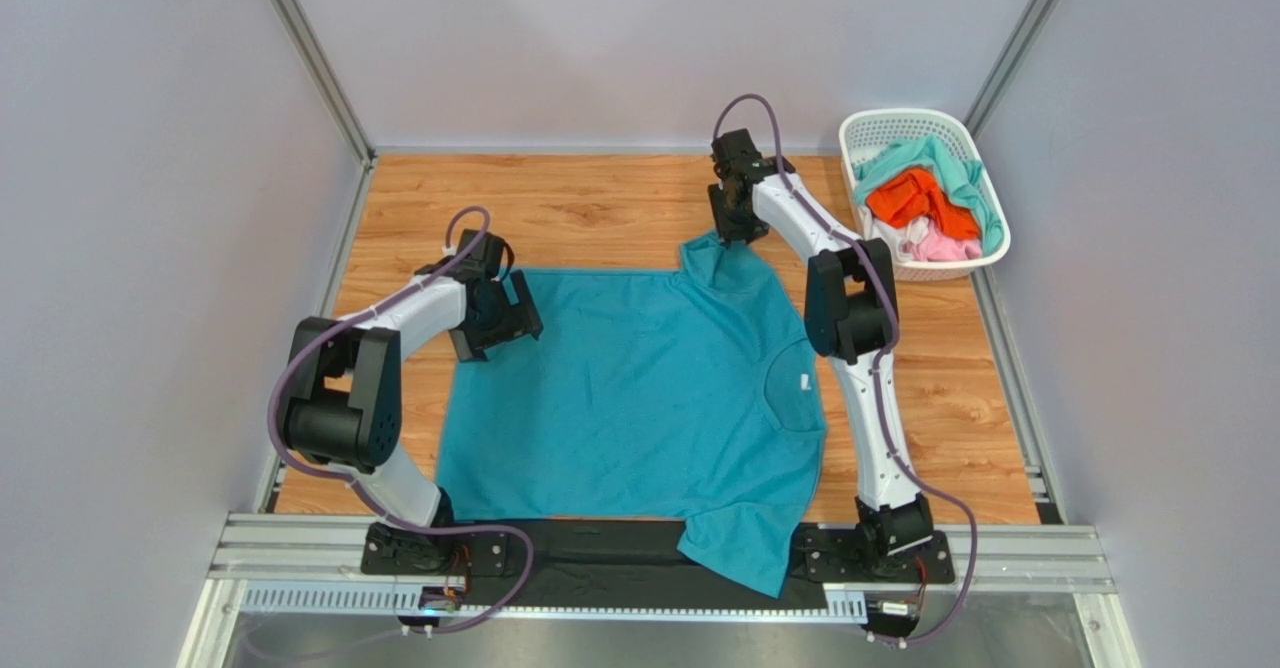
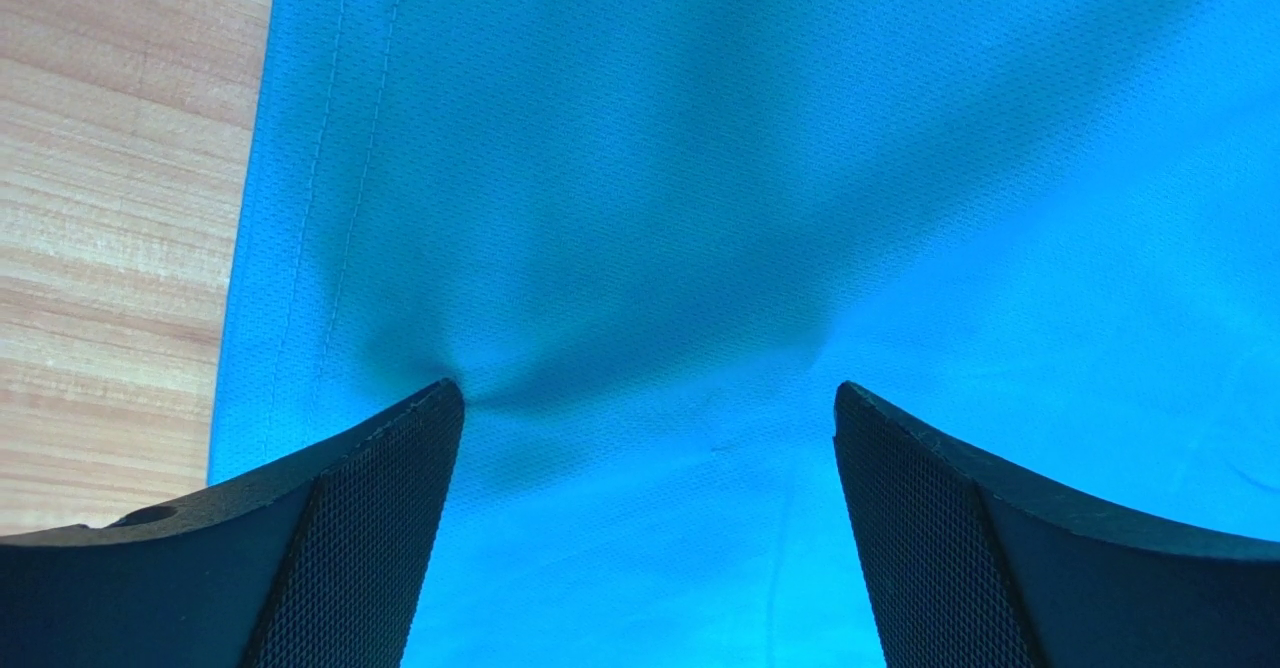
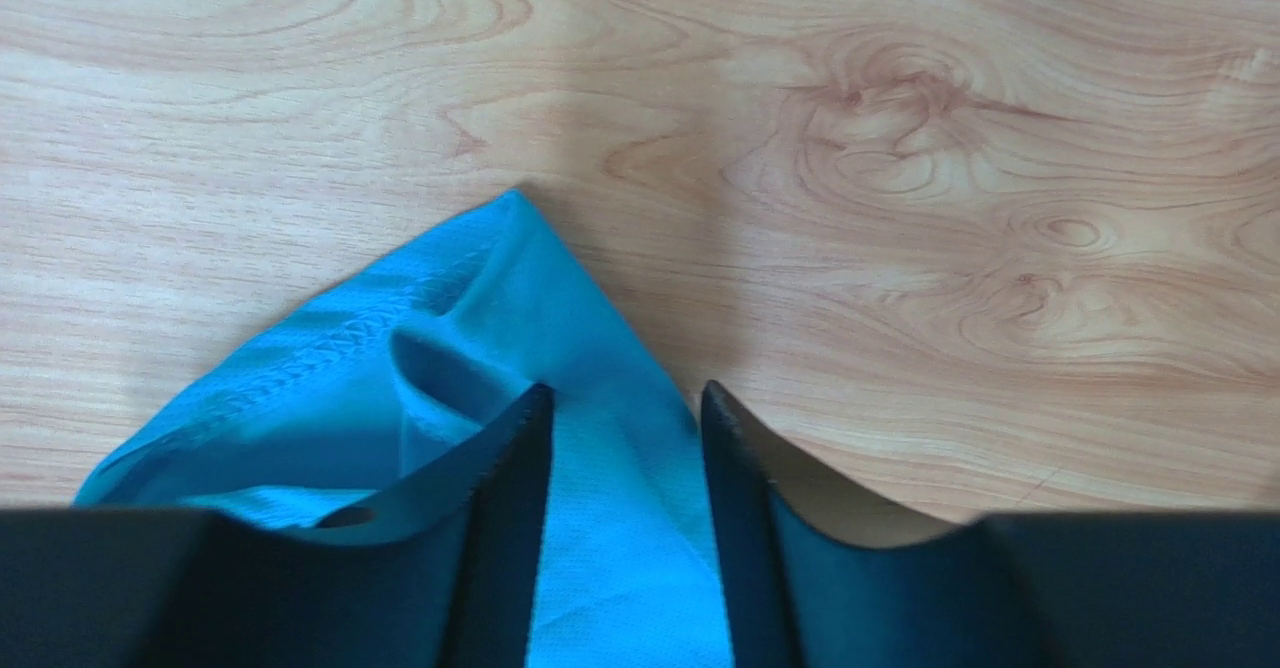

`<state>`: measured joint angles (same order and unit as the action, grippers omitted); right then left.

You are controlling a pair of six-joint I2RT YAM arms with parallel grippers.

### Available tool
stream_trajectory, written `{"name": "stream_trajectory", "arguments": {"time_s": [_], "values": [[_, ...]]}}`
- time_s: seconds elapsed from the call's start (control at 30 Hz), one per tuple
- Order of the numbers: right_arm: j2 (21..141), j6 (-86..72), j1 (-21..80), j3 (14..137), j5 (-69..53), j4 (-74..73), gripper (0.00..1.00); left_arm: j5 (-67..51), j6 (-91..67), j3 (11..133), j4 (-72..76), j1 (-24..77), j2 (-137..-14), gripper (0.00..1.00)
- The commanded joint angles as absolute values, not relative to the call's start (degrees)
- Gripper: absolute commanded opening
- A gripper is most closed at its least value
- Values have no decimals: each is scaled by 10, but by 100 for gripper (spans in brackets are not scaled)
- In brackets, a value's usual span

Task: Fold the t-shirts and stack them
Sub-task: Flatten the tshirt out

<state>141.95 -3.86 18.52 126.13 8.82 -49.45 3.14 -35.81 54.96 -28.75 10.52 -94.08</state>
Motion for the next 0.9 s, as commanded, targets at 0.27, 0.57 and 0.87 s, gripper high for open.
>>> {"name": "stream_trajectory", "arguments": {"time_s": [0.27, 0.57, 0.87], "values": [[1419, -62, 135, 1263, 91, -512, 21, 62, -354, 570, -308, 106, -962, 100], [1393, -58, 101, 1251, 96, -513, 40, 47, -352, 576, -308, 106, -973, 100], [1330, -41, 121, 1250, 9, -503, 51, 12, -344, 584, -295, 106, -969, 100]]}}
